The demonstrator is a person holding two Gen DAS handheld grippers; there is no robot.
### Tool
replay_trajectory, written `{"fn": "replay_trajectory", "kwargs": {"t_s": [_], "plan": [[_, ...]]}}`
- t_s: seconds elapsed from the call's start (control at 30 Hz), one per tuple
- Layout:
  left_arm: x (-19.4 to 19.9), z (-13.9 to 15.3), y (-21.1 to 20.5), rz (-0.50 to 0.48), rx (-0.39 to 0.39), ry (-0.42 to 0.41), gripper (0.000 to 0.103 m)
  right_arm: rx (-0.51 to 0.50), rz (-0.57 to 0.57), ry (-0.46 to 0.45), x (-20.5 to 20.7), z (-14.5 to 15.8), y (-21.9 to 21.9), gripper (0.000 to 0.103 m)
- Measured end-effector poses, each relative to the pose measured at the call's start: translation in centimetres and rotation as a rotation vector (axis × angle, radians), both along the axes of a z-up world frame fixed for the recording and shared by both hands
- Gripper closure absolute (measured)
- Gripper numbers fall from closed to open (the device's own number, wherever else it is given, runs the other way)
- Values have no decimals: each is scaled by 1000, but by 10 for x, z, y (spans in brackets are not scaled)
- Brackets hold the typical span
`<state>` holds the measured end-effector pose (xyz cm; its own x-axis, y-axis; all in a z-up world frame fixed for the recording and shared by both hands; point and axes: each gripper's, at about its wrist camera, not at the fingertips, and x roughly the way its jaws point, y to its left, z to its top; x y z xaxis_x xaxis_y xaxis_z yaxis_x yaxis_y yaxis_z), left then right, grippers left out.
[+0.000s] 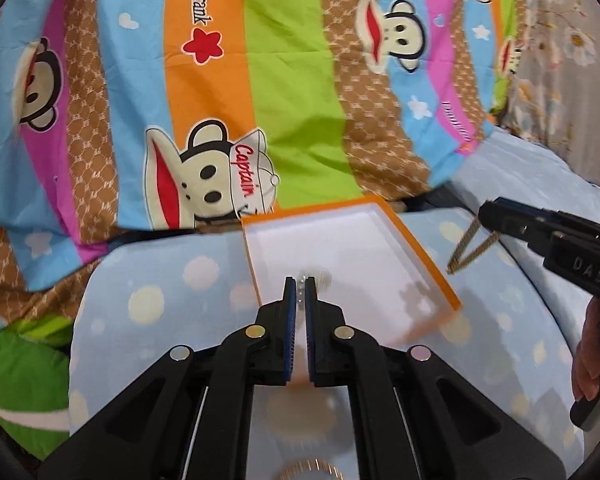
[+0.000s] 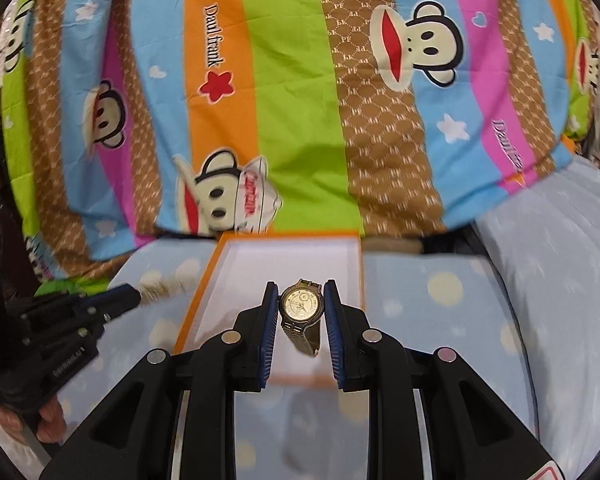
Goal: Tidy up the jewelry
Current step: 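Release the pearl bracelet into the box with the left tool while the right tool sets the gold watch inside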
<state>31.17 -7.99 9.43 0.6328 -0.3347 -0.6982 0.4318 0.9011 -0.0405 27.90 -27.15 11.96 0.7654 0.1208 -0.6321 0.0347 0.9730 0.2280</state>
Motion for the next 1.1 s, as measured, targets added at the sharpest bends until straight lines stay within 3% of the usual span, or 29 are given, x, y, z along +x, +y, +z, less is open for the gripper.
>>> {"fn": "replay_trajectory", "kwargs": {"t_s": [0.2, 0.37, 0.5, 0.53, 0.77, 0.83, 0.97, 1.1], "plan": [[83, -29, -26, 40, 6, 14, 100, 40, 1, 3, 83, -33, -18, 81], [110, -65, -30, 62, 29, 73, 99, 10, 33, 145, 113, -87, -19, 81], [102, -85, -24, 39, 48, 122, 98, -26, 53, 219, 109, -112, -20, 81], [99, -89, -23, 36, 58, 134, 93, -26, 57, 230, 106, -116, -21, 80], [57, -88, -18, -12, 84, 108, 86, -9, 83, 170, 67, -110, -21, 70], [46, -85, -14, -17, 75, 99, 72, -13, 74, 133, 50, -100, -22, 67], [22, -84, -10, -50, 77, 103, 71, 60, 108, 142, 13, -95, -19, 67], [1, -88, -12, -54, 109, 86, 71, 8, 128, 178, -6, -103, 0, 70]]}}
